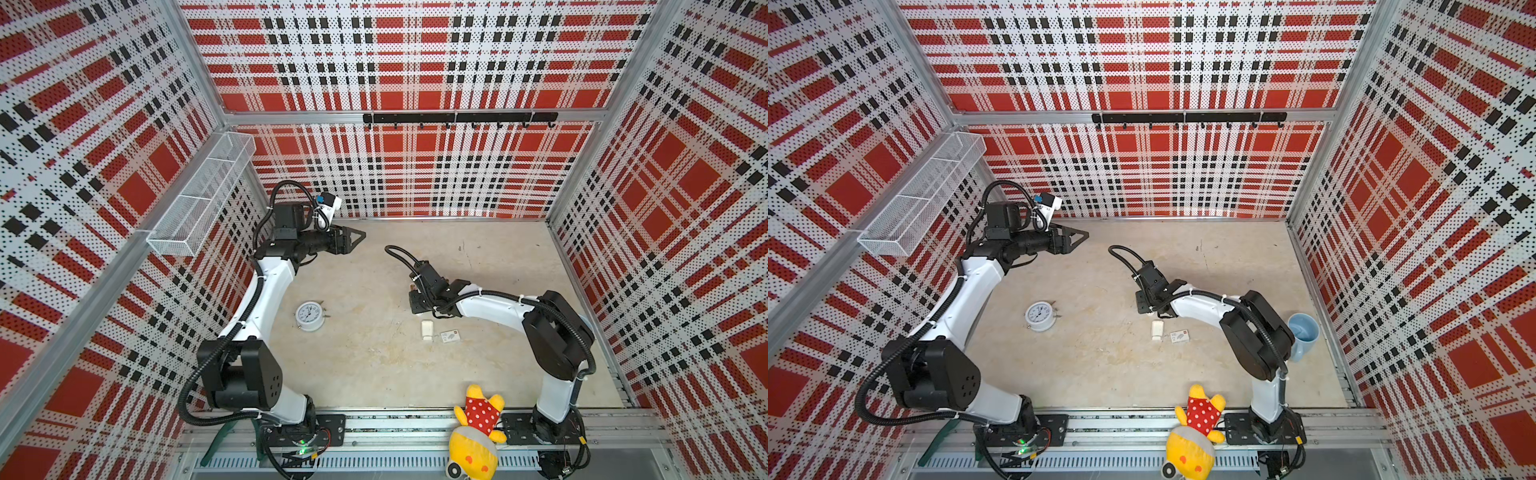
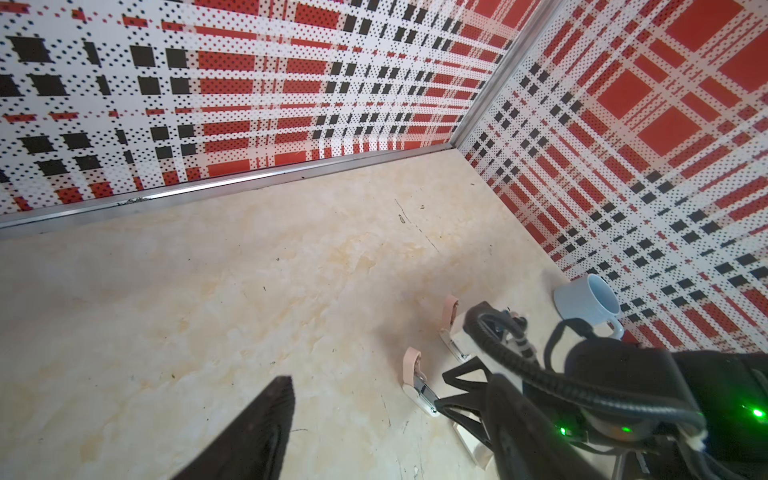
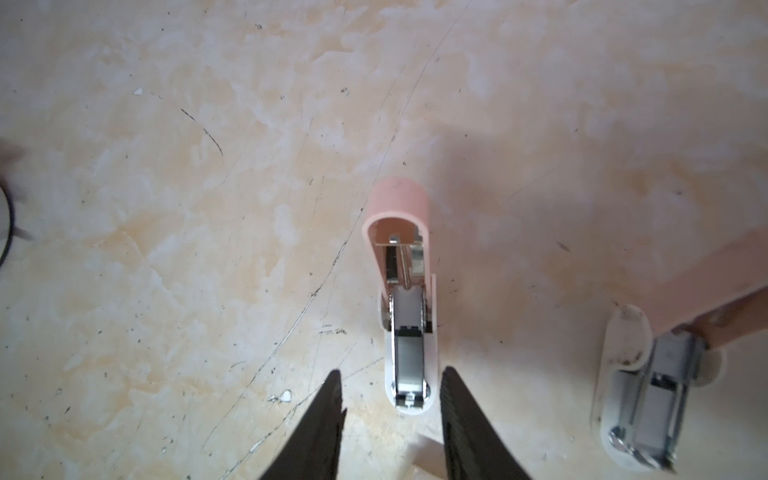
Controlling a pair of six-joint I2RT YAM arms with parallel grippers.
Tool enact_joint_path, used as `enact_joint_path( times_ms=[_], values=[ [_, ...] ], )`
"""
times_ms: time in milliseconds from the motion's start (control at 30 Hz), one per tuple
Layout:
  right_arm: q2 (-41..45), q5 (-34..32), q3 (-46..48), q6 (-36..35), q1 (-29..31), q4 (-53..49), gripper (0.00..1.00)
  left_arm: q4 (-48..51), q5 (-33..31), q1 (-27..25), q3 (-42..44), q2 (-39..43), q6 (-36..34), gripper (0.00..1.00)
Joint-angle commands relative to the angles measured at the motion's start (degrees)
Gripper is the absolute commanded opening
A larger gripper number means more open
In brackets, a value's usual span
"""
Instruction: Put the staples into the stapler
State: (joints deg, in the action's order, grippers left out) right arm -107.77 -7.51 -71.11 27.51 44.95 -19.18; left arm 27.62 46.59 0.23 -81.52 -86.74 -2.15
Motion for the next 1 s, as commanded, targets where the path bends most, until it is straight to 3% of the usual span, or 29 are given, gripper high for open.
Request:
enact_joint_path(
  times_ms=[0, 667, 967],
  values=[
    [-1.99, 1.19, 0.18, -1.58, -0.28, 3.12, 0.43, 5.32, 3.59, 0.81, -3.22, 0.04, -6.06, 0.76],
    [-8.22, 0.04, -4.06, -8.8, -0.93, 1.54, 0.43, 14.79, 7.55, 5.37, -4.16, 0.83, -12.94, 0.76],
    [-10.77, 2.09, -7.96, -14.5, -1.18, 1.4, 0.31, 16.49, 7.96, 6.71, -4.06, 0.44, -14.16, 0.76]
  ],
)
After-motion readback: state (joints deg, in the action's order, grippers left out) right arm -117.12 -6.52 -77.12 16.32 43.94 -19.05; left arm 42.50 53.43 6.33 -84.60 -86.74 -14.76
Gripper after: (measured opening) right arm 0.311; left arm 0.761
